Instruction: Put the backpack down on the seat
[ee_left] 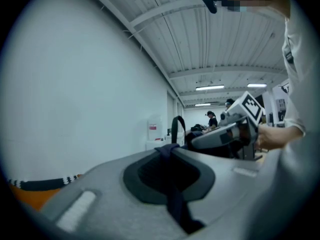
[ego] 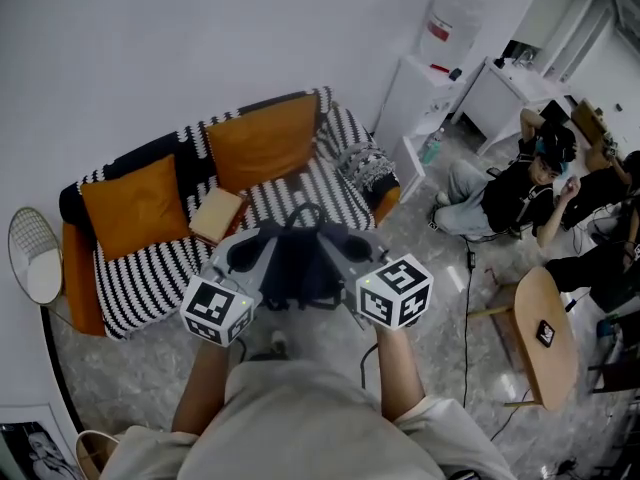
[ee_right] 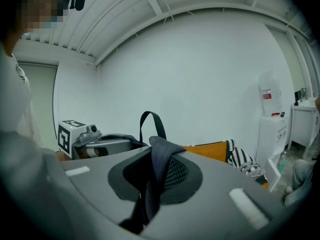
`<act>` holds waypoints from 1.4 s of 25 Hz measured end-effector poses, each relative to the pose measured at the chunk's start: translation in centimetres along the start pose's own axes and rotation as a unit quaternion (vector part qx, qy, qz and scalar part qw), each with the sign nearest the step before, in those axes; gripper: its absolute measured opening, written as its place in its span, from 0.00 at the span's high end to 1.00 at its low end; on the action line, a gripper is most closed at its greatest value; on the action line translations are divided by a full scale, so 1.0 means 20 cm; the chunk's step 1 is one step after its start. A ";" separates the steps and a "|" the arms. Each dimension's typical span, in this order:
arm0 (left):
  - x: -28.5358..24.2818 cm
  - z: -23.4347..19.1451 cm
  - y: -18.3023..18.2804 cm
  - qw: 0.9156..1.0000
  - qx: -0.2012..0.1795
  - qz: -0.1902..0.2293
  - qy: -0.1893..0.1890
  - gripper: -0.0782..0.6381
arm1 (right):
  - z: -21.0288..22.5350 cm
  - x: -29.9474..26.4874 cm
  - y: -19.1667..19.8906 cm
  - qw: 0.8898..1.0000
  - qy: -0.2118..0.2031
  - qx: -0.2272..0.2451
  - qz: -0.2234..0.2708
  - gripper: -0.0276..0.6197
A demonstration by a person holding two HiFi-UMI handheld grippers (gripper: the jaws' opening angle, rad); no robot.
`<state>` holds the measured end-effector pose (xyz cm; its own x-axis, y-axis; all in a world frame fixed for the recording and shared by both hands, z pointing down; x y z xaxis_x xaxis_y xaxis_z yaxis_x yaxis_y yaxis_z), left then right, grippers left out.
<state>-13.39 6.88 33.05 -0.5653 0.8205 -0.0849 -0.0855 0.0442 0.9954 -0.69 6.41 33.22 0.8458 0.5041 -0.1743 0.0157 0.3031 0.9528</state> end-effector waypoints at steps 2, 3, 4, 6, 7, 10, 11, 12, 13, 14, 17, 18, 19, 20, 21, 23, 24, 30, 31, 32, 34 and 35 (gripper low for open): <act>-0.05 -0.07 0.01 1.000 0.001 -0.001 0.002 0.89 | 0.05 -0.06 -0.01 1.000 0.002 -0.003 0.002 0.92; -0.08 -0.10 0.01 1.000 0.001 -0.001 0.004 0.89 | 0.07 -0.09 -0.02 1.000 0.004 -0.005 0.002 0.92; -0.10 -0.13 0.02 1.000 0.001 -0.001 0.006 0.89 | 0.10 -0.12 -0.02 1.000 0.006 -0.007 0.003 0.92; -0.16 -0.20 0.03 1.000 0.000 -0.002 0.010 0.89 | 0.15 -0.19 -0.03 1.000 0.010 -0.008 0.004 0.92; -0.19 -0.24 0.03 1.000 0.000 -0.003 0.013 0.89 | 0.18 -0.22 -0.04 1.000 0.013 -0.009 0.004 0.92; -0.28 -0.35 0.03 1.000 -0.002 -0.003 0.018 0.89 | 0.28 -0.32 -0.09 1.000 0.018 -0.009 0.004 0.92; -0.31 -0.38 0.03 1.000 -0.002 -0.002 0.019 0.89 | 0.31 -0.35 -0.10 1.000 0.019 -0.010 0.005 0.92; -0.35 -0.41 0.03 1.000 -0.001 -0.001 0.020 0.89 | 0.33 -0.38 -0.11 1.000 0.021 -0.010 0.006 0.92; -0.38 -0.43 0.03 1.000 0.000 -0.001 0.020 0.89 | 0.36 -0.40 -0.12 1.000 0.023 -0.011 0.006 0.92; -0.41 -0.45 0.03 1.000 0.001 -0.001 0.019 0.89 | 0.39 -0.41 -0.13 1.000 0.024 -0.012 0.007 0.92; -0.51 -0.52 0.03 1.000 0.006 -0.004 0.017 0.89 | 0.48 -0.47 -0.15 1.000 0.026 -0.013 0.009 0.92; -0.55 -0.54 0.03 1.000 0.006 -0.005 0.016 0.89 | 0.52 -0.50 -0.16 1.000 0.026 -0.015 0.009 0.92; -0.58 -0.56 0.04 1.000 0.006 -0.007 0.016 0.89 | 0.56 -0.51 -0.16 0.999 0.026 -0.016 0.009 0.92; -0.62 -0.58 0.05 1.000 0.007 -0.009 0.016 0.89 | 0.60 -0.53 -0.17 0.999 0.026 -0.018 0.008 0.92; -0.66 -0.60 0.06 1.000 0.007 -0.012 0.017 0.89 | 0.64 -0.55 -0.17 0.999 0.025 -0.020 0.008 0.92; -0.73 -0.65 0.09 1.000 0.009 -0.016 0.017 0.89 | 0.71 -0.60 -0.16 0.999 0.022 -0.023 0.006 0.92; -0.77 -0.67 0.10 1.000 0.010 -0.018 0.016 0.89 | 0.75 -0.63 -0.16 0.999 0.020 -0.024 0.006 0.92; -1.09 -0.76 0.16 0.999 0.011 -0.037 0.011 0.89 | 1.09 -0.72 -0.16 0.999 0.009 -0.050 0.001 0.92; -1.14 -0.77 0.17 0.999 0.010 -0.041 0.012 0.89 | 1.15 -0.73 -0.16 0.998 0.008 -0.054 -0.001 0.92; -1.19 -0.79 0.19 0.999 0.010 -0.044 0.013 0.89 | 1.20 -0.75 -0.16 0.998 0.007 -0.058 -0.004 0.92; -1.30 -0.83 0.22 0.999 0.015 -0.051 0.012 0.89 | 1.31 -0.79 -0.16 0.998 0.004 -0.063 -0.011 0.92; -1.35 -0.85 0.23 0.998 0.017 -0.054 0.012 0.89 | 1.37 -0.81 -0.16 0.998 0.004 -0.066 -0.014 0.92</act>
<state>-12.42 -24.76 39.21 -0.5743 0.7956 -0.1929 -0.1197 0.1514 0.9812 0.18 -24.75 39.83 0.8419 0.5001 -0.2027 -0.0315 0.4206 0.9067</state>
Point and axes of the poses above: the fingertips, and each gripper's own axes: x backward along the fingers, z to its right, y out of its underside, the point moved 4 cm from there along x, backward along the fingers, and after that the axes turned 10 degrees about -y, right-handed, at the moved point
